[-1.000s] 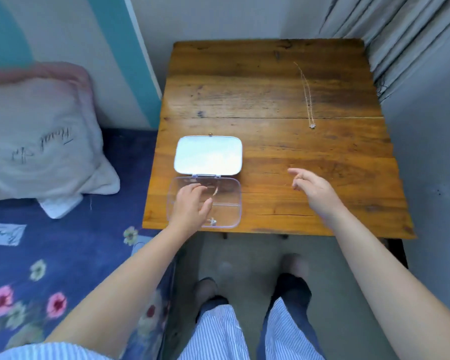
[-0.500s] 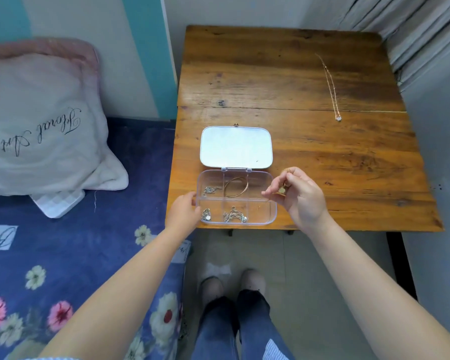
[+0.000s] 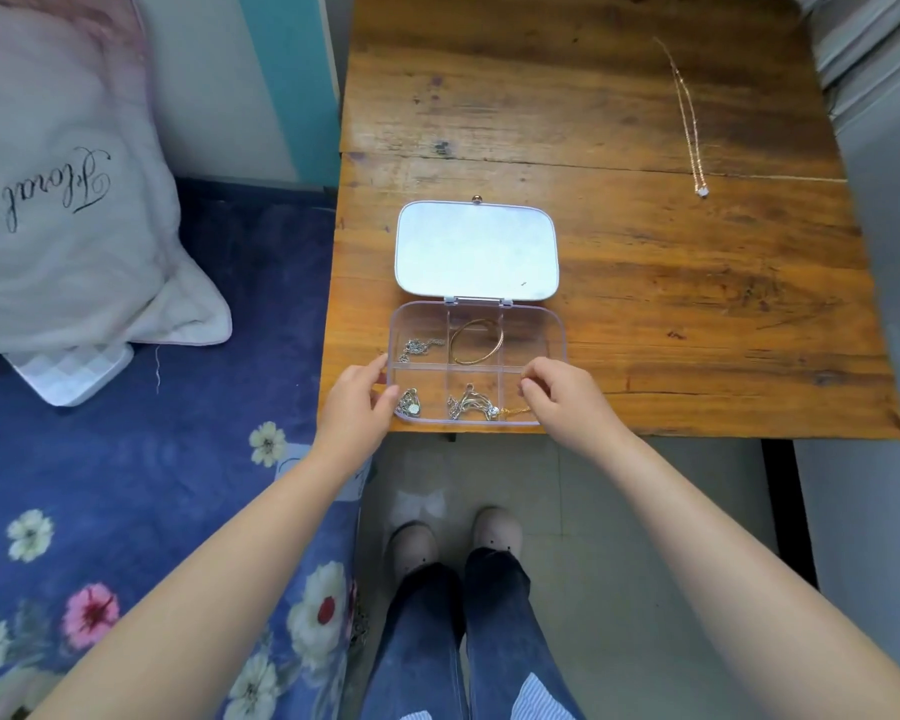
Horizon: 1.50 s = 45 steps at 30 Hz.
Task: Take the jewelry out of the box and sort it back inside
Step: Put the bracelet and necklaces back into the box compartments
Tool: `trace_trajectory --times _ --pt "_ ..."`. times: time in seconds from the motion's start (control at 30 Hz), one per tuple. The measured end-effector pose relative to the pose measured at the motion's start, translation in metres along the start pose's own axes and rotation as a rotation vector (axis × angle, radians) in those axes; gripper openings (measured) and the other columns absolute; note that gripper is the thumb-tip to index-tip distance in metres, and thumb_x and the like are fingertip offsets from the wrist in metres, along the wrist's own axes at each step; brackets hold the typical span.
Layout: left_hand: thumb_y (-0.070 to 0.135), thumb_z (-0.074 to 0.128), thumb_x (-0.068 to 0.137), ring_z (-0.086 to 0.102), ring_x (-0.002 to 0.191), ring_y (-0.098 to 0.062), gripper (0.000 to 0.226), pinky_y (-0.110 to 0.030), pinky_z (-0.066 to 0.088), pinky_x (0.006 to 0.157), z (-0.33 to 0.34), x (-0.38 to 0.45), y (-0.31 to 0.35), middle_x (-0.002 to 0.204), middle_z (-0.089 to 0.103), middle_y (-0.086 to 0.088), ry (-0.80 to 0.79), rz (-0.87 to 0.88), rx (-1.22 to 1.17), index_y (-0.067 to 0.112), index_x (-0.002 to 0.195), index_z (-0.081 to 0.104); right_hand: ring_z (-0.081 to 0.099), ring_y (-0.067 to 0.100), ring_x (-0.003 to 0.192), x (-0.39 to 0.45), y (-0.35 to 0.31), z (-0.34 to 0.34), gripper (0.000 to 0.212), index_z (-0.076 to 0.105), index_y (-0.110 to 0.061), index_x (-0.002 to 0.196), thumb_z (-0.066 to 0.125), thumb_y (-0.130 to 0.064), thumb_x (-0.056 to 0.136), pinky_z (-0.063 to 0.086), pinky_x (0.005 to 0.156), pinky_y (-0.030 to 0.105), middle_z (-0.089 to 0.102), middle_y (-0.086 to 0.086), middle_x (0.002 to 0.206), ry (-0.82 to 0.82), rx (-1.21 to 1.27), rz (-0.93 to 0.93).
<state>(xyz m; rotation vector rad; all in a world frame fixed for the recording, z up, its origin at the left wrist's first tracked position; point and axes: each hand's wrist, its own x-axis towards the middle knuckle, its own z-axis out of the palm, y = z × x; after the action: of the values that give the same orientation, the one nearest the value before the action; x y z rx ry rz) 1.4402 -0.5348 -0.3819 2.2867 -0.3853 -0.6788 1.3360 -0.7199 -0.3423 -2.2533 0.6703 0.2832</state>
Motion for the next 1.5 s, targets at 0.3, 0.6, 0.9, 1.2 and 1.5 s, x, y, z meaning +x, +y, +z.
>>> trace_trajectory --times 0.3,0.6,0.9,1.2,1.5 --pt "0.013 0.048 0.095 0.048 0.083 -0.016 0.045 -0.031 0.044 0.074 -0.002 -0.001 0.0 0.106 0.048 -0.003 -0.019 0.0 -0.041 0.012 0.138 0.038 0.054 0.032 0.102 0.003 -0.009 -0.001 0.022 0.064 0.005 0.092 0.044 0.006 0.084 0.05 0.078 0.034 0.058 0.017 0.107 -0.225 -0.532 -0.058" --pt "0.014 0.047 0.095 0.049 0.086 -0.016 0.045 -0.032 0.046 0.078 -0.003 -0.001 0.0 0.111 0.05 -0.006 -0.03 -0.002 -0.047 0.014 0.139 0.037 0.059 0.025 0.107 0.031 -0.017 -0.004 0.026 0.067 -0.012 0.11 0.053 -0.007 0.088 0.047 0.086 0.03 0.068 0.009 0.116 -0.506 -0.629 -0.201" --pt "0.014 0.046 0.095 0.048 0.086 -0.015 0.045 -0.029 0.043 0.076 -0.001 0.0 -0.003 0.114 0.052 -0.01 -0.026 0.017 -0.045 0.013 0.139 0.037 0.058 0.029 0.105 0.008 -0.007 -0.022 0.045 0.058 -0.017 0.122 0.044 0.005 0.086 0.049 0.079 0.031 0.065 0.009 0.114 -0.4 -0.705 -0.254" --pt "0.013 0.046 0.095 0.048 0.085 -0.015 0.044 -0.027 0.04 0.077 0.0 0.0 -0.004 0.117 0.052 -0.013 -0.03 0.021 -0.048 0.014 0.139 0.038 0.064 0.033 0.092 0.033 -0.038 0.025 0.016 0.066 -0.005 0.095 0.052 -0.009 0.088 0.039 0.063 0.029 0.068 0.014 0.101 -0.237 -0.823 0.004" --pt "0.013 0.047 0.095 0.046 0.086 -0.014 0.045 -0.025 0.038 0.08 0.0 0.001 -0.006 0.119 0.052 -0.013 -0.038 0.02 -0.043 0.014 0.139 0.037 0.058 0.035 0.083 0.034 -0.04 0.027 0.017 0.054 -0.005 0.066 0.051 -0.007 0.083 0.036 0.061 0.028 0.052 0.011 0.071 -0.239 -0.662 0.055"
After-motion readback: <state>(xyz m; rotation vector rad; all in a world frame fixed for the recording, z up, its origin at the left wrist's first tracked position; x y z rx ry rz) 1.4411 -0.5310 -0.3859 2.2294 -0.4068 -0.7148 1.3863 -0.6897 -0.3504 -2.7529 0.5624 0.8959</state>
